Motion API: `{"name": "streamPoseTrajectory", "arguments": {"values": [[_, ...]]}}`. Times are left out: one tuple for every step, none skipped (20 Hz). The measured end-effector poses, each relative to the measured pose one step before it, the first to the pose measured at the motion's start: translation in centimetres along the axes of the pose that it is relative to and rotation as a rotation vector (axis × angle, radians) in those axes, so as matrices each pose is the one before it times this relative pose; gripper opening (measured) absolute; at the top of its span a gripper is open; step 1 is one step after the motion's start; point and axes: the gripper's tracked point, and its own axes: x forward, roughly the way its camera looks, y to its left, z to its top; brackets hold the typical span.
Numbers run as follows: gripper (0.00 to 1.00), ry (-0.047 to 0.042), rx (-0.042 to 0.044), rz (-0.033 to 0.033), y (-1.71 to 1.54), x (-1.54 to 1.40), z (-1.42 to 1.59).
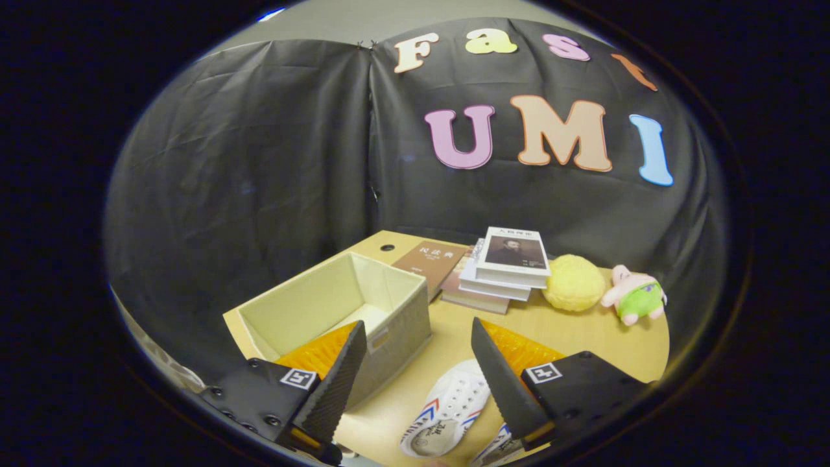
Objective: Open the storage box then place both shoes into the box .Put the left shoe in first, then the right shoe, with the right side of both shoes facing outward in a uniform manner.
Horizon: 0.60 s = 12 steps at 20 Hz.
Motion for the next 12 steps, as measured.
{"name": "streamPoseTrajectory", "arguments": {"values": [[1.0,0.01953,-0.00211,-0.00843,-0.777,-0.164,-0.999],[1.0,0.0176,-0.00162,-0.00739,-0.653,0.091,-1.093],[1.0,0.01664,-0.00086,-0.0063,-0.63,0.041,-0.995],[1.0,0.01698,-0.0005,-0.00359,-0.438,0.027,-1.583],[1.0,0.02587,0.00129,-0.00283,-0.522,0.119,-1.246],[1.0,0.02746,0.00248,-0.00189,-0.461,0.353,-1.468],[1.0,0.02642,0.00445,0.0004,-0.406,0.256,-1.254],[1.0,0.02567,0.00474,0.00254,-0.358,0.307,-1.149],[1.0,0.02649,0.00402,0.00318,-0.227,0.257,-1.043],[1.0,0.02612,0.00217,0.00139,-0.352,0.329,-0.485],[1.0,0.02812,0.00142,-0.00031,-0.365,0.496,-0.863],[1.0,0.02879,0.00197,0.00136,-0.344,0.278,-1.013]]}}
